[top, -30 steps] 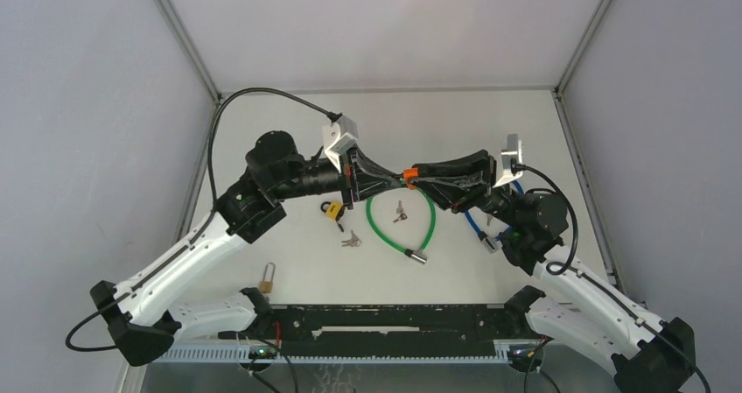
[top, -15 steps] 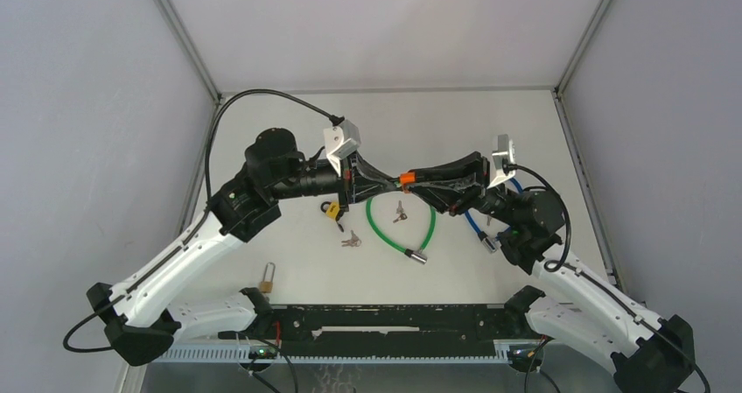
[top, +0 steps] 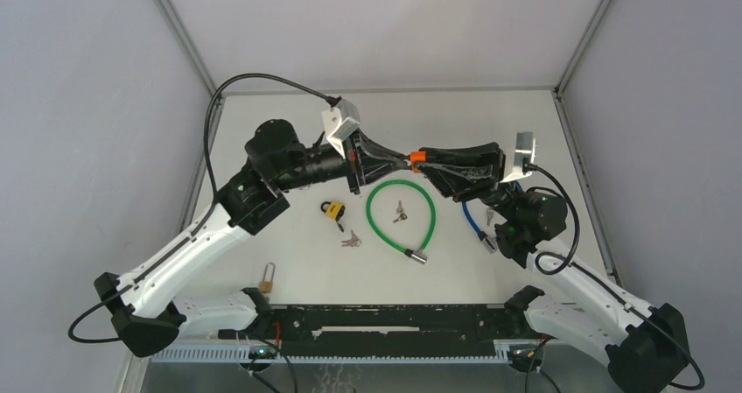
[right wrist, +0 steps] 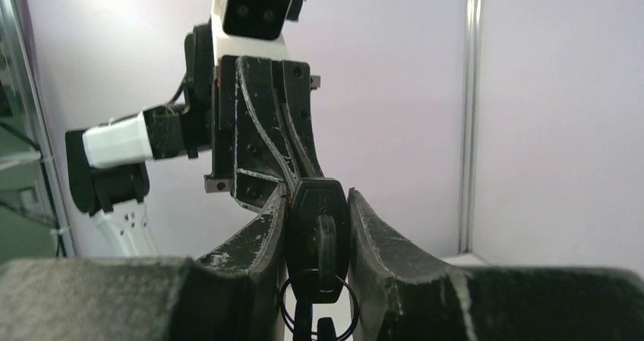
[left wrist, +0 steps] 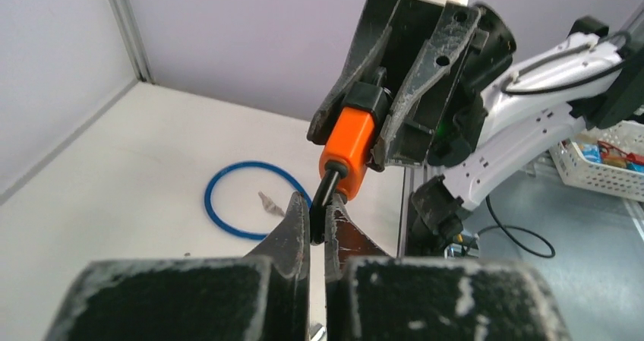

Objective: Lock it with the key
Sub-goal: Lock the lock.

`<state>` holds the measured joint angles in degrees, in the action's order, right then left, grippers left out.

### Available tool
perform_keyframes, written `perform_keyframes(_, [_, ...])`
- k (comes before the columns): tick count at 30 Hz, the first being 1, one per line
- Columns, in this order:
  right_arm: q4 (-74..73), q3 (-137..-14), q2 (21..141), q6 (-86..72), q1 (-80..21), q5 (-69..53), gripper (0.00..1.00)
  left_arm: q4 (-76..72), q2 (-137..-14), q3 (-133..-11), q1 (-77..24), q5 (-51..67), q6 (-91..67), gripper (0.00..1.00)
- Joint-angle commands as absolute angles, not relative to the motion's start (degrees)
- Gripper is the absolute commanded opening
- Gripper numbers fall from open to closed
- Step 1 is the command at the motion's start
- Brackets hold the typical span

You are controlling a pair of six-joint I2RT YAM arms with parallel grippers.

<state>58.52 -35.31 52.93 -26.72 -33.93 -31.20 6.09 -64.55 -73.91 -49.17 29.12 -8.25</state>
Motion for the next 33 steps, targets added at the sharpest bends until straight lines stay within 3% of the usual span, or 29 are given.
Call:
perform_keyframes(1, [47.89, -32.71, 59.72, -25.46, -35.85, -36.38, 0.00, -10.44, -68.45, -84.73, -55.99, 37.55, -14.81, 0.00])
perform_keyframes(11, [39.44, -33.62, 53.54, -22.15, -32.49, -37.33, 0.00, 19.16, -69.02, -93.18, -56.00, 33.23, 5.49, 0.00])
perform_keyframes(19, [43.91, -35.44, 57.52, -24.54, -32.76, -39.07, 0.00, 11.79, -69.02, -91.14, -59.60, 32.28, 4.65, 0.00])
perform_keyframes(26, [48.48, -36.96, 59.67, -26.33, -32.51, -41.61, 0.00, 20.64, -70.87, -95.81, -60.18, 32.43, 6.57, 0.00])
perform_keyframes(33, [53.25, -40.31, 62.98, -29.02, -32.93, -42.69, 0.00, 15.32, -70.73, -89.72, -63.38, 33.63, 3.47, 0.00])
